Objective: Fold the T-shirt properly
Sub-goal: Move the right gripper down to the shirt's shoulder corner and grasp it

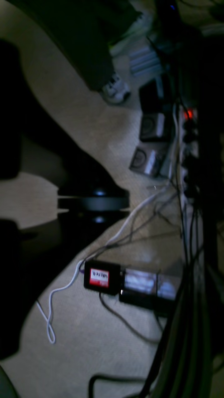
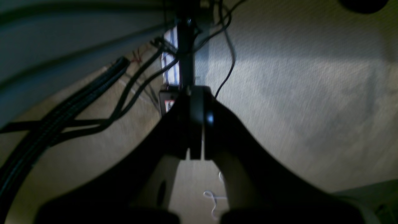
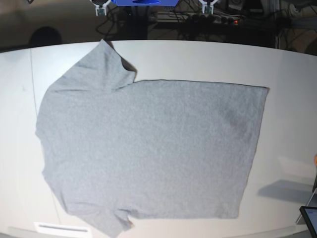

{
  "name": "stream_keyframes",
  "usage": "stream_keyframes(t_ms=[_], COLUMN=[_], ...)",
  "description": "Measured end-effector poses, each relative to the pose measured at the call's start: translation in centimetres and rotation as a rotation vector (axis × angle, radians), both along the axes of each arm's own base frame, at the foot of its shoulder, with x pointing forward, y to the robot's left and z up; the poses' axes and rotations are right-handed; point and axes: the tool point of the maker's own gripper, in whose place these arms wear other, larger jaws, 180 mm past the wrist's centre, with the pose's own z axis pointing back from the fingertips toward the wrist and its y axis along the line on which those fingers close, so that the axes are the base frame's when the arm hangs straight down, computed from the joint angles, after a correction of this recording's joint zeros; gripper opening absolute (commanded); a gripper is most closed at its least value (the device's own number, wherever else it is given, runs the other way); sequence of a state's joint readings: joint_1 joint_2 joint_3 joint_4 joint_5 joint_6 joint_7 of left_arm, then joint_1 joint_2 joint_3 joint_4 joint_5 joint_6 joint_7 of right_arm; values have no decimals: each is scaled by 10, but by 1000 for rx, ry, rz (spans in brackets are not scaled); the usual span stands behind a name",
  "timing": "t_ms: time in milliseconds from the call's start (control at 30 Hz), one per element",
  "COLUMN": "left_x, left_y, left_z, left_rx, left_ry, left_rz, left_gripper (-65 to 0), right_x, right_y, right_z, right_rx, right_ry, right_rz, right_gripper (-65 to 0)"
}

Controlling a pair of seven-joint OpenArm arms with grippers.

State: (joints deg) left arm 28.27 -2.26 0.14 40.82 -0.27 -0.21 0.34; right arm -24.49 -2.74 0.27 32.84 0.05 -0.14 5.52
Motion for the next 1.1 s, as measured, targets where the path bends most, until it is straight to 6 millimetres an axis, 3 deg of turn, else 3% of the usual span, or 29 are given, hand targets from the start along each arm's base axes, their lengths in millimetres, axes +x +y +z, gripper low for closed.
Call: stream_keyframes(t_ms=[300,500,600,700,800,1000,1100], left_x=[22,24,33,50,60,87,99], left_y=[7,16,18,30,36,27,21], left_z=[55,85,96,114,135,172,190], left_rx=[32,55,58,93,116,116,112], left_ry=[-171,-224,-256,-314,-365,-471,-518], left_rz=[-54,-95,-116,-113,-122,-152,-167], left_gripper=[-650,-650,-650,-650,-650,-650,-650], right_x=[5,30,37,34,48,58,74], right_y=[-12,-60,-74,-75,-76,-79,-81], right_z=[51,93,113,125,137,160,174], right_rx=[-30,-134,-167,-168,-172,-183,-187], right_ry=[-139,-200,-239,-206,-229,-270,-306], right_rz=[-18,-106,-114,-112,-111,-106,-105], right_gripper=[-650,-650,-650,-650,-650,-650,-650])
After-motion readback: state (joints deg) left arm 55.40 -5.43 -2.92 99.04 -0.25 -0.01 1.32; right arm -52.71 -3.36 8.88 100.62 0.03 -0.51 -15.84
